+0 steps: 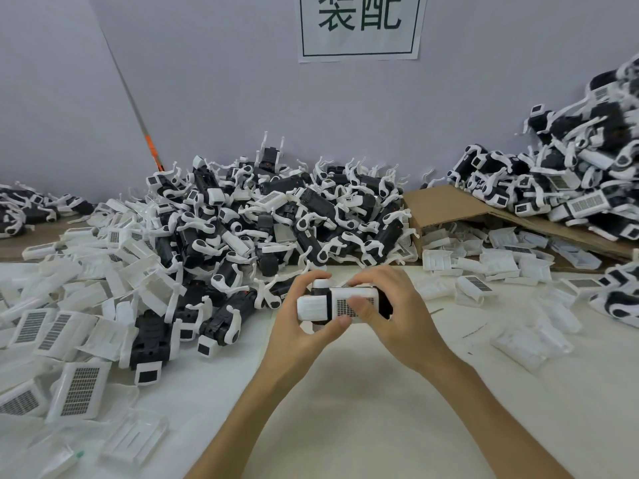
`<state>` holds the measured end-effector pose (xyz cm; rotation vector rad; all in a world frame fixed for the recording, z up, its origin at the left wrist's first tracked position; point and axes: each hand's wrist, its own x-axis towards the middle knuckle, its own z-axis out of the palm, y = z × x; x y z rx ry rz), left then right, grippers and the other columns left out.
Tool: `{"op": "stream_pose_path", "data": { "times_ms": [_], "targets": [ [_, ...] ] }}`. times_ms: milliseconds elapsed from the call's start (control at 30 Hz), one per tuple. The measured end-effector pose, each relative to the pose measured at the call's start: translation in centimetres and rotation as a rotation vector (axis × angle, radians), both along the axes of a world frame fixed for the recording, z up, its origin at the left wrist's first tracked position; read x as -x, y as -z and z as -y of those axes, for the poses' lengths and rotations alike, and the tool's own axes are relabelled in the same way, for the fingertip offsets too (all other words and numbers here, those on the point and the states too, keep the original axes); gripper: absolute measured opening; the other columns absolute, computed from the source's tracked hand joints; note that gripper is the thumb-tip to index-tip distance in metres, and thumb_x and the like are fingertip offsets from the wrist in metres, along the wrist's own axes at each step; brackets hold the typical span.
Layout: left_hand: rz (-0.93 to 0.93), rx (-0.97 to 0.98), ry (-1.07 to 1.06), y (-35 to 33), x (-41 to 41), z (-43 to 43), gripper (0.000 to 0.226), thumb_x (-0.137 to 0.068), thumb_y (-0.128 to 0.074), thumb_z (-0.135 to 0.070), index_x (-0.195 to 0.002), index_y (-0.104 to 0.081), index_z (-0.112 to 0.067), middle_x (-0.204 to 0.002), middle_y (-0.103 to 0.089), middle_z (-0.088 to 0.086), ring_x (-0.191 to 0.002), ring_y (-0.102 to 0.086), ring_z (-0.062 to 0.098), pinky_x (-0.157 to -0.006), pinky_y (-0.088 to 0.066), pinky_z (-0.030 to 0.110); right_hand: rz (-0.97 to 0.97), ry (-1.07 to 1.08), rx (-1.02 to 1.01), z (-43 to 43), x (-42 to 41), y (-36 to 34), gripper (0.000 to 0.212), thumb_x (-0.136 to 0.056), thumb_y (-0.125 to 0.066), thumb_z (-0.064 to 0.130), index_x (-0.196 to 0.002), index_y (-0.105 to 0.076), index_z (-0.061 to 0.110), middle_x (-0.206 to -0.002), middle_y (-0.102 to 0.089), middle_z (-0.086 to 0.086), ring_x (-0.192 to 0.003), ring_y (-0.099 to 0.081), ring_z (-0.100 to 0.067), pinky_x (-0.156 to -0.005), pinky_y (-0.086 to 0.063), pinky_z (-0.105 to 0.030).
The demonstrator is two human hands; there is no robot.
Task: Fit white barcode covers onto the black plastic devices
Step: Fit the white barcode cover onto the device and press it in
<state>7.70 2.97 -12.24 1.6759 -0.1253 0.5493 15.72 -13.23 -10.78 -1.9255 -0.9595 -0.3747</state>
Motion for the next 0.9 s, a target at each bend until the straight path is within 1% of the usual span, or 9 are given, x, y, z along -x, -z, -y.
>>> {"op": "stream_pose_path", "data": {
  "times_ms": [67, 167, 233, 300, 400, 500, 567, 733, 900],
  "targets": [
    [0.028, -0.109, -0.046, 0.0, 0.1, -0.3, 0.058, -0.075, -0.079, -0.029, -0.127, -0.054, -0.034, -0.113, -0.064, -0.02, -0.102, -0.063, 0.005, -0.085, -0.049, 0.015, 0.027, -0.019, 0.13, 0.5, -0.4, -0.1, 0.044, -0.088, -0.063, 0.05, -0.124, -0.063, 0.026, -0.122, -0.055, 0.021, -0.123, -0.043, -0.001, -0.102, -0.033, -0.015],
    [0.064, -0.268, -0.093, -0.1, 0.1, -0.2, 0.063, -0.076, -0.079, -0.02, -0.13, -0.05, -0.033, -0.109, -0.066, -0.022, -0.108, -0.064, 0.008, -0.09, -0.047, 0.013, 0.11, 0.003, 0.29, 0.8, -0.7, 0.2, 0.054, -0.086, -0.069, 0.049, -0.135, -0.057, 0.03, -0.13, -0.053, 0.022, -0.126, -0.037, 0.001, -0.107, -0.032, -0.028],
    [0.055, -0.287, -0.088, 0.1, 0.1, -0.2, 0.067, -0.077, -0.081, -0.013, -0.132, -0.048, -0.034, -0.106, -0.068, -0.022, -0.108, -0.064, 0.009, -0.09, -0.046, 0.013, 0.156, 0.013, 0.346, 0.9, -0.9, 0.5, 0.056, -0.086, -0.07, 0.05, -0.137, -0.055, 0.034, -0.132, -0.053, 0.025, -0.123, -0.035, 0.002, -0.104, -0.029, -0.026],
    [0.036, -0.273, -0.081, 0.3, 0.0, -0.4, 0.072, -0.078, -0.08, -0.004, -0.134, -0.046, -0.035, -0.106, -0.068, -0.021, -0.108, -0.065, 0.01, -0.09, -0.047, 0.014, 0.175, 0.013, 0.386, 1.0, -1.1, 0.6, 0.058, -0.084, -0.067, 0.05, -0.138, -0.052, 0.036, -0.131, -0.052, 0.028, -0.12, -0.033, 0.004, -0.1, -0.023, -0.019],
    [-0.023, -0.306, -0.063, 0.4, -0.1, -0.9, 0.079, -0.079, -0.08, -0.003, -0.136, -0.043, -0.043, -0.105, -0.067, -0.021, -0.107, -0.064, 0.011, -0.091, -0.048, 0.018, 0.155, -0.003, 0.406, 0.9, -1.2, 0.9, 0.052, -0.083, -0.065, 0.046, -0.133, -0.055, 0.036, -0.114, -0.054, 0.031, -0.107, -0.034, 0.007, -0.093, -0.021, -0.016],
    [-0.077, -0.317, -0.005, 0.5, -0.1, -1.6, 0.078, -0.078, -0.082, -0.006, -0.136, -0.045, -0.043, -0.109, -0.065, -0.024, -0.105, -0.062, 0.005, -0.086, -0.045, 0.008, 0.147, -0.01, 0.429, 0.7, -1.0, 1.3, 0.043, -0.086, -0.069, 0.046, -0.125, -0.059, 0.033, -0.107, -0.062, 0.022, -0.102, -0.04, -0.002, -0.087, -0.026, -0.026],
    [-0.067, -0.315, -0.017, 0.2, -0.1, -1.8, 0.072, -0.074, -0.083, -0.01, -0.132, -0.051, -0.039, -0.112, -0.063, -0.027, -0.107, -0.06, -0.001, -0.085, -0.042, 0.005, 0.135, -0.021, 0.429, 0.4, -0.8, 1.5, 0.04, -0.087, -0.068, 0.046, -0.123, -0.06, 0.031, -0.106, -0.063, 0.017, -0.099, -0.042, -0.005, -0.088, -0.028, -0.029],
    [0.014, -0.271, -0.028, -0.3, 0.1, -2.0, 0.061, -0.067, -0.081, -0.015, -0.124, -0.06, -0.024, -0.11, -0.066, -0.024, -0.104, -0.062, -0.003, -0.084, -0.043, 0.004, 0.153, -0.028, 0.354, 0.0, -0.1, 1.2, 0.037, -0.087, -0.061, 0.051, -0.116, -0.06, 0.028, -0.1, -0.061, 0.018, -0.095, -0.044, -0.006, -0.091, -0.029, -0.027],
    [0.024, -0.25, -0.044, -0.3, 0.0, -2.0, 0.058, -0.066, -0.081, -0.016, -0.12, -0.062, -0.027, -0.11, -0.067, -0.02, -0.104, -0.063, 0.002, -0.084, -0.044, 0.006, 0.127, -0.026, 0.293, 0.0, 0.1, 1.0, 0.037, -0.085, -0.07, 0.048, -0.116, -0.065, 0.029, -0.098, -0.066, 0.019, -0.092, -0.046, -0.004, -0.094, -0.03, -0.028]
  ]
}}
